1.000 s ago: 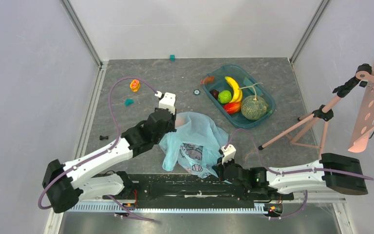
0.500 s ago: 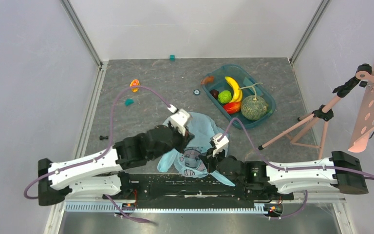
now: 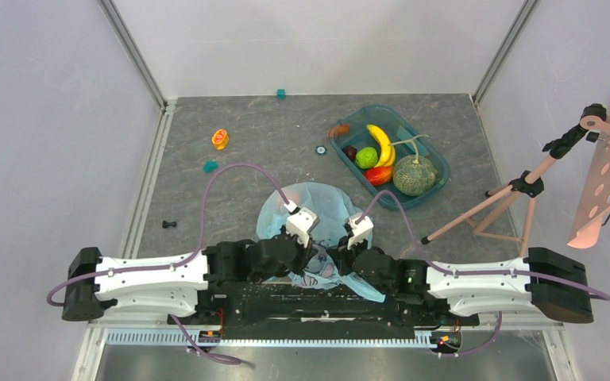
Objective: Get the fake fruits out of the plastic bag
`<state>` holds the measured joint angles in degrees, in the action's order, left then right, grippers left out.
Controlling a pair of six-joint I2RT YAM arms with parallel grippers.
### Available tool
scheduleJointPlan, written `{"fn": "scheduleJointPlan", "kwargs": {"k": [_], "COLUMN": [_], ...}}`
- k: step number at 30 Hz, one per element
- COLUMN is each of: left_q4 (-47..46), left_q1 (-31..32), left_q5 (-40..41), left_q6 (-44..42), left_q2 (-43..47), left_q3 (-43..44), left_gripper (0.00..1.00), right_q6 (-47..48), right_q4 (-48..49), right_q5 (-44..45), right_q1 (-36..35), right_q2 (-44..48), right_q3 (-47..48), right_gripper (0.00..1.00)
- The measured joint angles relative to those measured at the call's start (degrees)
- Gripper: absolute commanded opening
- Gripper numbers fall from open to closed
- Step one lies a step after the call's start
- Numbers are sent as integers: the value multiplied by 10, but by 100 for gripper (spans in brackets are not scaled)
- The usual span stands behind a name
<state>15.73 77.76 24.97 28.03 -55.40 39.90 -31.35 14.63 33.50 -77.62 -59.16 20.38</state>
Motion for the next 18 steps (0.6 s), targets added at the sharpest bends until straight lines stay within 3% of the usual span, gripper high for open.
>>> {"fn": "scheduleJointPlan", "kwargs": {"k": [10, 18], "left_q4": [-54, -68], "left_q1": [15, 15], "left_q5": [9, 41], "left_q6": [40, 70], "left_q2": [-49, -67], "left_q3": [-53, -88], "left_gripper": [2, 2], "right_q6": [-25, -20], "right_q4": [95, 158], "right_q5": [-56, -65], "right_q1": [59, 62], "right_q2": [-54, -134], "right_q3": [-36, -36], "right_gripper": [0, 0]}}
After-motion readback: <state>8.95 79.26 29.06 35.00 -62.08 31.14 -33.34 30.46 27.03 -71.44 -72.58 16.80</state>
